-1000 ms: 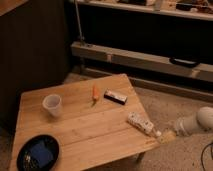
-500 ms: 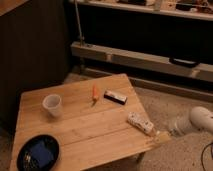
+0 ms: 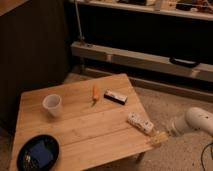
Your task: Stand the bottle upright
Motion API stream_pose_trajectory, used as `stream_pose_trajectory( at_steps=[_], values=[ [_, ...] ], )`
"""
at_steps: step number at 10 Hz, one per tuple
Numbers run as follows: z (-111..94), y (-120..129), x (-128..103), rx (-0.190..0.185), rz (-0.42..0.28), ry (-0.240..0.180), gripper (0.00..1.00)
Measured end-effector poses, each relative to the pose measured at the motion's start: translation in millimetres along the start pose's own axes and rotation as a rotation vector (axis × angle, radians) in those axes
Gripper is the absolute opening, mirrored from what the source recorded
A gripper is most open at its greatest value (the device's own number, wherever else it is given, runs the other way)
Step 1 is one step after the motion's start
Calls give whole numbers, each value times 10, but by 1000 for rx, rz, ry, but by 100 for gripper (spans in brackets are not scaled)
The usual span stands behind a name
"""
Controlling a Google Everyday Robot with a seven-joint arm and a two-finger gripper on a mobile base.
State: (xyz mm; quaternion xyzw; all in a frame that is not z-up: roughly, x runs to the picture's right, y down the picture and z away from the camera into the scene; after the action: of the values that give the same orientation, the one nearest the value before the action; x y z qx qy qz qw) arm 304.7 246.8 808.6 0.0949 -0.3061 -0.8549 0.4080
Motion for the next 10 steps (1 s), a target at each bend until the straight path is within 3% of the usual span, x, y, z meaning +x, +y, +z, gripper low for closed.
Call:
stream_pose_trajectory(
  at_steps=[6,9,10],
  values=[
    [121,6,-72,-1,6,-24,79],
    [138,-1,-112,3,11,-33,54],
    [124,-2,-111,2,13,-36,52]
  ],
)
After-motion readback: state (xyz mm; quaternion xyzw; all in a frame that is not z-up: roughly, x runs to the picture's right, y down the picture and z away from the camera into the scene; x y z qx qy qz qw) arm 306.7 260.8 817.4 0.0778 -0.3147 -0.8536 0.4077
